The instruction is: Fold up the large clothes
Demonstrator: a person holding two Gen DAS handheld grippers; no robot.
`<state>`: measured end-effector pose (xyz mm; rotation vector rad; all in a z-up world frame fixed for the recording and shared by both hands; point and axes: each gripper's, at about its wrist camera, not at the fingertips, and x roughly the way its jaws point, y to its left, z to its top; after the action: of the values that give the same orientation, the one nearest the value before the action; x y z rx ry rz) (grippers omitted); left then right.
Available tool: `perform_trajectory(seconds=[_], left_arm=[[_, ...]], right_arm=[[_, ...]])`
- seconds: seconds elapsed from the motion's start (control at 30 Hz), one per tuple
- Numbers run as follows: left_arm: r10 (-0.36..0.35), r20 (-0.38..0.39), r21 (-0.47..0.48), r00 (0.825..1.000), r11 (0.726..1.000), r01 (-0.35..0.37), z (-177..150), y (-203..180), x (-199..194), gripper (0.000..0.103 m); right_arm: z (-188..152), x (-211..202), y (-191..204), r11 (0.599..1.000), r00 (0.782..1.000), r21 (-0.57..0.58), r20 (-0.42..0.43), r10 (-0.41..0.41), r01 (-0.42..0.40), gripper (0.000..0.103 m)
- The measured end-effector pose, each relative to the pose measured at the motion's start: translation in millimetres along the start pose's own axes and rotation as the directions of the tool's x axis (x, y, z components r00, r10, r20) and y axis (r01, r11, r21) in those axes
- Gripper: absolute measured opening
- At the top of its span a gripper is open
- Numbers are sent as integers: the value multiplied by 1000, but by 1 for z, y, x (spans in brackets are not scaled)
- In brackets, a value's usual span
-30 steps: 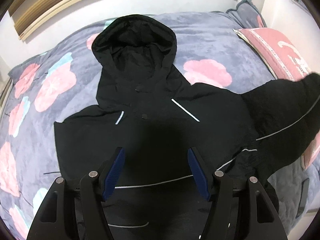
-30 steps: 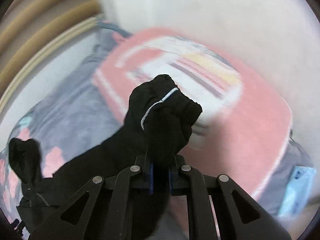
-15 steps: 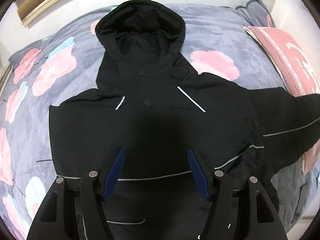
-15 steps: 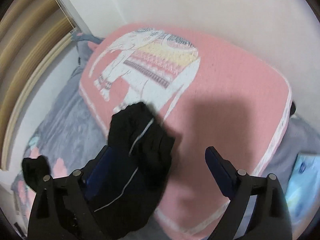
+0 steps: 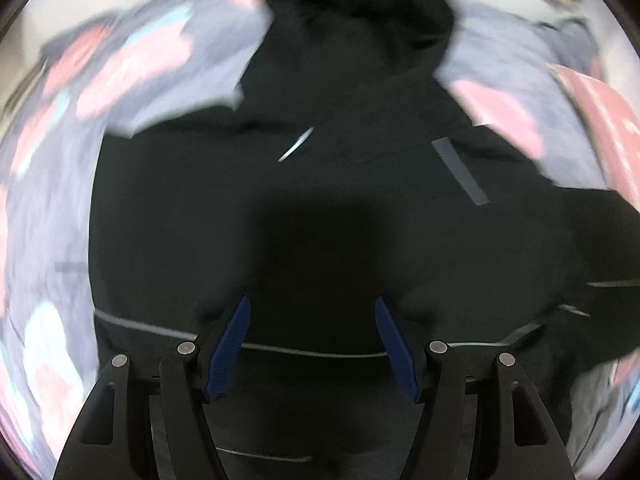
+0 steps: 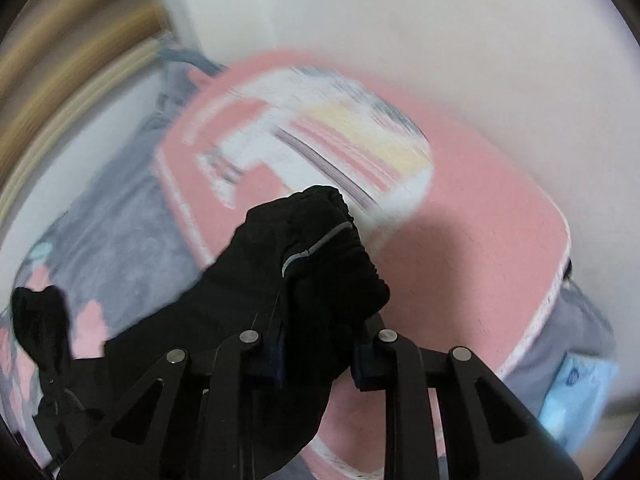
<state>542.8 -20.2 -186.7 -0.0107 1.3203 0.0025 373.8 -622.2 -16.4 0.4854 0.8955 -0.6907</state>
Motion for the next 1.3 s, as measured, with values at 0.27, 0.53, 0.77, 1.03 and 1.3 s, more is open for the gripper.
perform_trajectory(seconds=[0.27, 0.53, 0.77, 1.03, 1.3], left_arm=[[-47, 6, -35, 999, 998, 48, -1, 21, 6, 66], [-84, 132, -23, 988, 996, 88, 0, 59, -54, 66], [-67, 194, -50, 979, 996, 78, -4, 114, -91, 66], [-24, 213, -127, 977, 991, 52, -25, 188, -102, 66], [16, 178, -205, 984, 979, 21, -48, 243, -85, 66]], right_arm=[[-9, 7, 38, 1000, 996, -29, -91, -13, 10, 25], [-79, -89, 221, 916, 978, -343, -40, 206, -207, 25], [-197, -139, 399, 738, 935, -590, -90, 343, -327, 25], [-347, -149, 555, 494, 859, -717, -310, 407, -492, 25], [-470, -53, 640, 414, 868, -764, -452, 205, -496, 30]])
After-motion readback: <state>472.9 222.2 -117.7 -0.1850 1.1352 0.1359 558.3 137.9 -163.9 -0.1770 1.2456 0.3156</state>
